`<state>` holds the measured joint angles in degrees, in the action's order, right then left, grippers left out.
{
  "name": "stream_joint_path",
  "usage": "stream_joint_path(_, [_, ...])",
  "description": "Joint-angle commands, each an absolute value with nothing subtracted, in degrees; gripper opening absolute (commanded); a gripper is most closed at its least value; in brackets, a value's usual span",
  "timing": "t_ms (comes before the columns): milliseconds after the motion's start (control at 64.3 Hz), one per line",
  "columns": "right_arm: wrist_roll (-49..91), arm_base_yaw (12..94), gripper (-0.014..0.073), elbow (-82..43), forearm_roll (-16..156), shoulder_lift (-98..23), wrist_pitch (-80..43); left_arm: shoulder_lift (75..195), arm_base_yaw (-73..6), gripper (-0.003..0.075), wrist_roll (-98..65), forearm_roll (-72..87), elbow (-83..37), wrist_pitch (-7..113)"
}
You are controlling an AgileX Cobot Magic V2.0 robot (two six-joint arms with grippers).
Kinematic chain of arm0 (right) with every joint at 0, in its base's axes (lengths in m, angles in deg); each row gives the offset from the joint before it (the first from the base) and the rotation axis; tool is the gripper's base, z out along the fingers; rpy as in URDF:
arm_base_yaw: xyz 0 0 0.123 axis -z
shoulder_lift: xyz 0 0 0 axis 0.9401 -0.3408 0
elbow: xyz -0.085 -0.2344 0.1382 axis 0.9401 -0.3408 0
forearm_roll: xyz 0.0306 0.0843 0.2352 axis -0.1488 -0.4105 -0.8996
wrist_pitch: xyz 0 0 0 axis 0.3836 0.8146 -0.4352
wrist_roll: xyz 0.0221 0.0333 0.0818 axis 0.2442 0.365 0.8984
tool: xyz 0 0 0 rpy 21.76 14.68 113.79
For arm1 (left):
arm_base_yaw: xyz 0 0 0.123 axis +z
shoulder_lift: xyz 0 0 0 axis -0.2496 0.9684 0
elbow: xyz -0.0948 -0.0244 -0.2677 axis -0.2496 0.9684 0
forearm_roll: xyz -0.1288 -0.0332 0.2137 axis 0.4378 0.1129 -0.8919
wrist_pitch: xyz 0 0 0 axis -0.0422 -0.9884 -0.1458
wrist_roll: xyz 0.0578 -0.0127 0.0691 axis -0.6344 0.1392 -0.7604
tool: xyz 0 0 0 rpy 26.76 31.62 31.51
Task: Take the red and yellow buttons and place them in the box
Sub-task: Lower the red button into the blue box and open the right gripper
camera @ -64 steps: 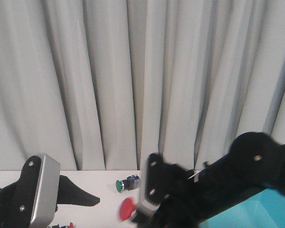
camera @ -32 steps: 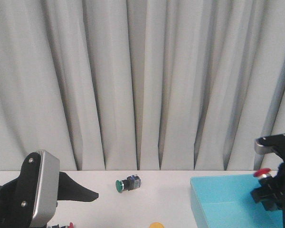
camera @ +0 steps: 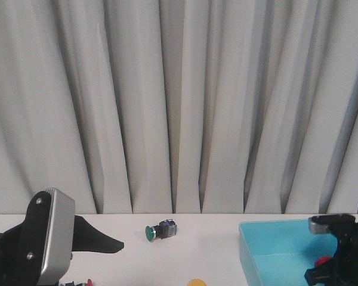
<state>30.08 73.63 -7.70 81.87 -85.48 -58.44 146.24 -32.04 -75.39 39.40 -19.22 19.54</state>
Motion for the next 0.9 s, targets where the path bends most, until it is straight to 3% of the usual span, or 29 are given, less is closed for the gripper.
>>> stream_joint_path(0, [30.3, 73.9, 0.0233, -5.8, 82.2, -85.9, -55.9, 144.8, -32.1, 0.0586, -74.8, 42.9, -20.7, 20.4])
stream_joint_path(467, [30.7, 73.9, 0.0295, -5.8, 82.2, -91.7, -53.0, 144.8, -32.1, 0.0586, -74.8, 42.9, -20.7, 20.3])
stream_joint_path(700, [30.3, 73.9, 0.0367, -5.8, 82.2, -91.7, -52.2, 144.8, -32.1, 0.0586, -74.8, 42.9, -20.7, 20.3])
stream_joint_path(887, [29.7, 73.9, 0.037, -5.7, 81.9, -87.7, -55.6, 144.8, -32.1, 0.0586, -74.8, 42.9, -20.7, 20.3])
